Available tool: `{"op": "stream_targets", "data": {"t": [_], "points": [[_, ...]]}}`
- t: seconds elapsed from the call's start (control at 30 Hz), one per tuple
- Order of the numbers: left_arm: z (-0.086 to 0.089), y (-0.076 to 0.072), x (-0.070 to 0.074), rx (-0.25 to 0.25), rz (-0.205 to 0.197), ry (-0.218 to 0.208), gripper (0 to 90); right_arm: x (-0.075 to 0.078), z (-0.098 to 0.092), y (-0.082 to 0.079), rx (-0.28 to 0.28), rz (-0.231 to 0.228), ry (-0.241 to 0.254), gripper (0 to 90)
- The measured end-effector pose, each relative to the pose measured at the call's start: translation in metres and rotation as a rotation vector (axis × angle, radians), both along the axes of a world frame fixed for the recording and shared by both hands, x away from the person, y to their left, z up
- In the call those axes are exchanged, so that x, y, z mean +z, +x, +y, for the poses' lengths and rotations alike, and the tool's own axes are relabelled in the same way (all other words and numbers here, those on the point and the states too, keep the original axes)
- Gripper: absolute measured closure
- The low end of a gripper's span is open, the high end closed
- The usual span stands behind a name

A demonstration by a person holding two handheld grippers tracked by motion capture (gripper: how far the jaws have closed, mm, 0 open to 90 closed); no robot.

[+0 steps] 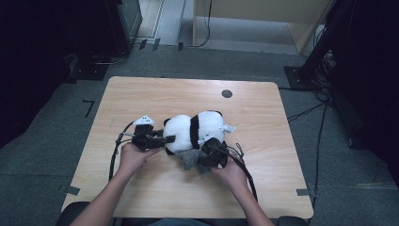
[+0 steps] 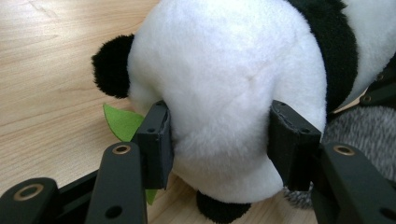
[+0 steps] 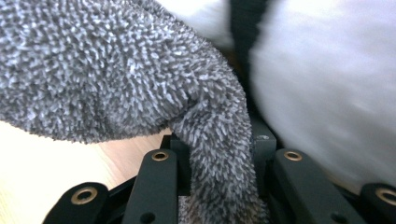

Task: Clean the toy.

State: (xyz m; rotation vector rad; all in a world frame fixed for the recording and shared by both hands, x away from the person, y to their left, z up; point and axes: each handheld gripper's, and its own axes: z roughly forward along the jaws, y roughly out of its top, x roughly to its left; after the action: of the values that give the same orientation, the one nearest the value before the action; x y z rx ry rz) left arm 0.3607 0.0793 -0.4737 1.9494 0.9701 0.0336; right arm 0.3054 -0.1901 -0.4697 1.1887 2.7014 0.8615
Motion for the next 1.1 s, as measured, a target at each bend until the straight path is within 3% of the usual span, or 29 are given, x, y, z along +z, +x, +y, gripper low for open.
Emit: {"op": "stream_targets", "data": {"t": [0.27, 0.53, 1.1], "points": [[0.0, 0.0, 0.0, -0.001, 0.003, -0.003, 46.8, 0.002, -0.025, 0.002, -0.046, 0.02, 0.006, 71.3], [-0.001, 0.0, 0.0, 0.003, 0.002, -0.004, 46.9, 0.004, -0.049, 0.0, -0.073, 0.025, -0.019, 71.1], [0.0, 0.002, -0.002, 0.008, -0.001, -0.006, 46.9, 0.004, -0.113, 0.011, -0.236, 0.021, 0.026, 71.2]]}}
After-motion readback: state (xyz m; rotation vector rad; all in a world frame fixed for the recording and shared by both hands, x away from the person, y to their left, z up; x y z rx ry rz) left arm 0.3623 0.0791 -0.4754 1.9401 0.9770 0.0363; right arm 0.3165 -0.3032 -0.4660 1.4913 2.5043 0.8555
